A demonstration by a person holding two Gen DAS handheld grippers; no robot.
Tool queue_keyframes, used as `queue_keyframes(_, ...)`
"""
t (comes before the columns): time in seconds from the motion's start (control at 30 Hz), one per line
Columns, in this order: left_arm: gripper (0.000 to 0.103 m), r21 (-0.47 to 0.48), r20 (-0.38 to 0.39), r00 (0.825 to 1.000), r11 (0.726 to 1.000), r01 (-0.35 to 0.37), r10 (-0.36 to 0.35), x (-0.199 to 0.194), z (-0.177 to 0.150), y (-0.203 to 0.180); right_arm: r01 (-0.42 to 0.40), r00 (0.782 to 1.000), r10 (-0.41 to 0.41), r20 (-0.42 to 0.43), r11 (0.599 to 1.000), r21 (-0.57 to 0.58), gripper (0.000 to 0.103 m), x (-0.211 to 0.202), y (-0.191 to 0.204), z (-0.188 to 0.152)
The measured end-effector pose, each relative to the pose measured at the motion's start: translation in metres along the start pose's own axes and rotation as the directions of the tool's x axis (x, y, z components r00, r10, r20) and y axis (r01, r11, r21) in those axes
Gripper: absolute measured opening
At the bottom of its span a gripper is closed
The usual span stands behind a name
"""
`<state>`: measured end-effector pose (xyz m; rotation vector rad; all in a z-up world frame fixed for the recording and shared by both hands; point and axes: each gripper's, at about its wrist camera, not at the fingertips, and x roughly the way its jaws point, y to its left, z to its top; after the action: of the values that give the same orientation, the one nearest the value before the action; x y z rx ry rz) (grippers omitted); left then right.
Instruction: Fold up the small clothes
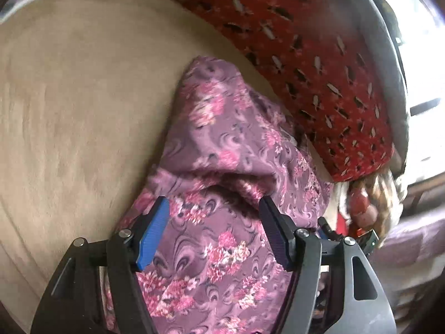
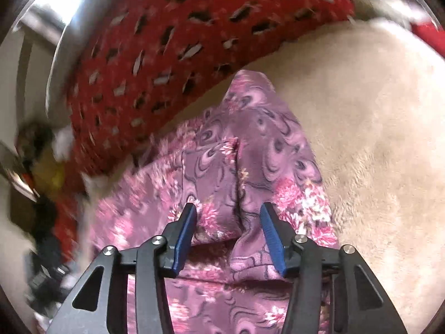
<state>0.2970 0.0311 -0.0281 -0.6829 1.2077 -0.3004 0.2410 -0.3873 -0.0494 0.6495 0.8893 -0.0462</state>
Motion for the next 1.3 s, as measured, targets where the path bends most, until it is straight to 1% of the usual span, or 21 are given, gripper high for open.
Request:
queue_keyframes(0.07, 0.066, -0.004, 0.001, 1.0, 1.0, -0.003, 0.004, -0.002, -0.004, 0.005, -0.137, 0.989, 0.134, 0.057, 0.99, 0.043, 0.005, -0.02, 0.001, 0.009)
queue_keyframes(0.13, 0.066, 0.003, 0.0, 1.0, 1.0, -0.026, 0.026, -0.001, -0.007, 0.009, -0.213, 0.967, 0.199, 0.16, 0.974, 0.075, 0.004, -0.044, -0.002, 0.019)
queue_keyframes(0.2, 0.066, -0.023, -0.021, 0.999, 0.999, -0.03, 0.03, 0.006, -0.005, 0.014, -0.157, 0.973, 0.137, 0.186, 0.983, 0.095, 0.004, -0.051, -0.012, 0.025)
queue_keyframes(0.27, 0.066, -0.063, -0.038, 0.999, 0.998, -0.003, 0.001, 0.009, -0.004, 0.018, -0.066, 0.993, 0.052, 0.103, 0.988, 0.136, 0.005, -0.037, -0.028, 0.025)
queue_keyframes(0.33, 0.066, -0.064, -0.036, 0.999, 0.998, 0.007, -0.01, 0.006, -0.005, 0.014, 0.01, 1.0, -0.009, -0.009, 0.989, 0.149, 0.005, -0.021, -0.04, 0.018)
queue_keyframes(0.4, 0.066, -0.017, -0.015, 1.0, 1.0, 0.01, -0.011, 0.001, -0.006, 0.003, 0.015, 1.0, -0.018, 0.02, 0.989, 0.15, 0.011, -0.025, -0.04, 0.012)
queue_keyframes(0.5, 0.067, 0.065, 0.022, 0.996, 0.994, -0.092, 0.091, 0.006, -0.005, -0.015, -0.062, 0.99, 0.043, 0.133, 0.987, 0.145, 0.014, -0.042, -0.036, 0.003)
queue_keyframes(0.53, 0.067, 0.093, 0.022, 0.99, 0.985, -0.144, 0.143, 0.014, -0.004, -0.02, -0.036, 0.995, 0.023, 0.101, 0.991, 0.126, 0.015, -0.035, -0.034, 0.001)
queue_keyframes(0.6, 0.067, 0.158, -0.006, 0.96, 0.949, -0.275, 0.279, 0.036, -0.003, -0.028, 0.087, 0.995, -0.084, -0.062, 0.995, 0.054, 0.011, -0.005, -0.03, -0.003)
queue_keyframes(0.63, 0.066, 0.178, -0.021, 0.953, 0.939, -0.294, 0.302, 0.041, -0.006, -0.03, 0.109, 0.991, -0.107, -0.076, 0.994, 0.021, 0.009, -0.002, -0.028, -0.004)
queue_keyframes(0.73, 0.067, 0.26, 0.028, 0.952, 0.917, -0.302, 0.305, 0.031, -0.024, -0.044, 0.065, 0.997, -0.065, 0.038, 0.998, 0.009, 0.015, -0.034, -0.015, -0.003)
queue_keyframes(0.8, 0.068, 0.289, 0.015, 0.949, 0.907, -0.306, 0.315, 0.032, -0.038, -0.046, 0.02, 0.998, -0.019, 0.053, 1.0, -0.014, 0.016, -0.045, -0.013, -0.01)
queue_keyframes(0.83, 0.068, 0.293, -0.024, 0.948, 0.909, -0.297, 0.318, 0.038, -0.046, -0.044, 0.046, 0.999, -0.045, 0.02, 0.998, -0.033, 0.019, -0.041, -0.012, -0.016)
queue_keyframes(0.87, 0.067, 0.295, -0.057, 0.943, 0.908, -0.298, 0.328, 0.044, -0.054, -0.041, 0.105, 0.992, -0.11, -0.068, 0.992, -0.063, 0.027, -0.028, -0.015, -0.026)
queue_keyframes(0.9, 0.067, 0.307, -0.053, 0.936, 0.898, -0.315, 0.347, 0.045, -0.062, -0.041, 0.143, 0.98, -0.152, -0.131, 0.987, -0.077, 0.02, -0.017, -0.017, -0.032)
queue_keyframes(0.93, 0.067, 0.343, -0.017, 0.928, 0.874, -0.344, 0.372, 0.042, -0.073, -0.044, 0.136, 0.975, -0.148, -0.165, 0.987, -0.08, 0.02, -0.014, -0.025, -0.042)
queue_keyframes(0.97, 0.068, 0.378, -0.003, 0.921, 0.853, -0.359, 0.389, 0.039, -0.084, -0.048, 0.12, 0.983, -0.129, -0.131, 0.99, -0.077, 0.02, -0.023, -0.026, -0.049)
queue_keyframes(1.0, 0.068, 0.395, -0.006, 0.92, 0.846, -0.358, 0.392, 0.036, -0.093, -0.049, 0.11, 0.984, -0.117, -0.132, 0.992, -0.061, 0.023, -0.033, -0.028, -0.057)
queue_keyframes(1.13, 0.071, 0.422, -0.02, 0.913, 0.831, -0.362, 0.408, 0.017, -0.128, -0.04, 0.088, 0.976, -0.102, -0.193, 0.993, -0.079, 0.023, -0.061, -0.033, -0.091)
queue_keyframes(1.23, 0.071, 0.368, -0.126, 0.921, 0.88, -0.301, 0.368, 0.001, -0.15, -0.019, 0.09, 0.967, -0.118, -0.224, 0.987, -0.134, 0.024, -0.082, -0.033, -0.124)
queue_keyframes(1.3, 0.071, 0.352, -0.136, 0.923, 0.888, -0.295, 0.36, -0.01, -0.162, -0.009, 0.081, 0.965, -0.113, -0.235, 0.987, -0.141, 0.028, -0.096, -0.039, -0.145)
